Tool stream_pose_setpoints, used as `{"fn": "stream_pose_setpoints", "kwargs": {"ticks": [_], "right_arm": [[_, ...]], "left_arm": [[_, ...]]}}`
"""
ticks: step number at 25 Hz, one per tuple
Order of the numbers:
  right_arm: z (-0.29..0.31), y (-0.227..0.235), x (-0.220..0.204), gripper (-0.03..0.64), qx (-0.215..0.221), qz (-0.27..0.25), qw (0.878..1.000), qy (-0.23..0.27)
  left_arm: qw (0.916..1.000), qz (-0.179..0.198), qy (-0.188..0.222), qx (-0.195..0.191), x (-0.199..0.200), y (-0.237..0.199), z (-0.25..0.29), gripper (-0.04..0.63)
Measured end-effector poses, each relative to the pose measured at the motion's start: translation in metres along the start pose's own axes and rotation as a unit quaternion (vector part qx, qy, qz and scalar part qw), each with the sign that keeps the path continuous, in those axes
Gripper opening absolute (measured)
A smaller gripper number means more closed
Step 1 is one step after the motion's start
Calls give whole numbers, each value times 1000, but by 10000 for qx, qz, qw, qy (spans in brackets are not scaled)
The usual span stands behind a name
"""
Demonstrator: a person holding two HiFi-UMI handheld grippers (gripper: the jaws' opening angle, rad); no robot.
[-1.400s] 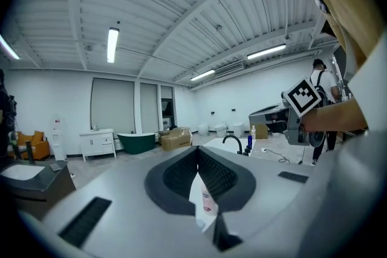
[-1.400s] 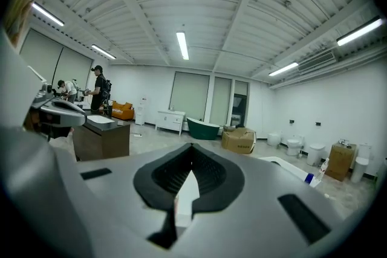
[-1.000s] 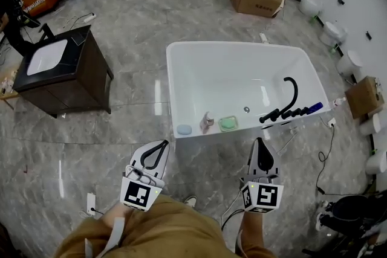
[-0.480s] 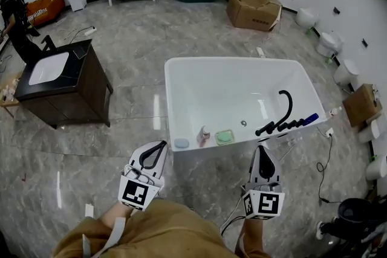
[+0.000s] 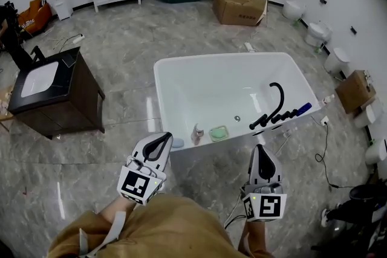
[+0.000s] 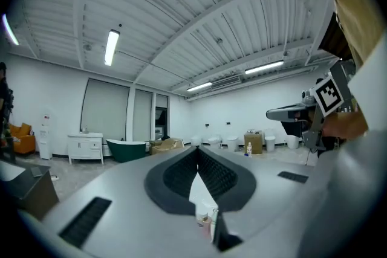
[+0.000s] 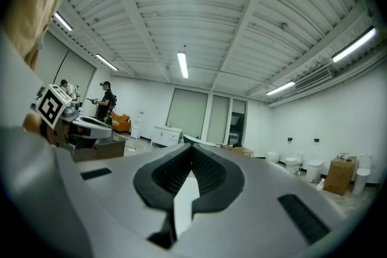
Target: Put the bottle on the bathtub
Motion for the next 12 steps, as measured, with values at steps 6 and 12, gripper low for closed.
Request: {"fn": "stream_pose_setpoints", "kwargs": {"ticks": [6,12], "right_arm": [[6,-14,11,5,168,-59,9998,36],[15,-25,21,5,245,-62,9995,185]], "left_arm": [[9999,11,16,-152,2,-2,4,8],[9991,296,64,-310,6,-1,-4,8]]}}
Point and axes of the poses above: the fingertips, and each gripper's own axes: z forward along the fingers, y to its right, x out of its top, the point moved 7 cm from there along -z, backward along the fingers, and after that the axes turned 10 degrees about y, right-handed, at the moved point
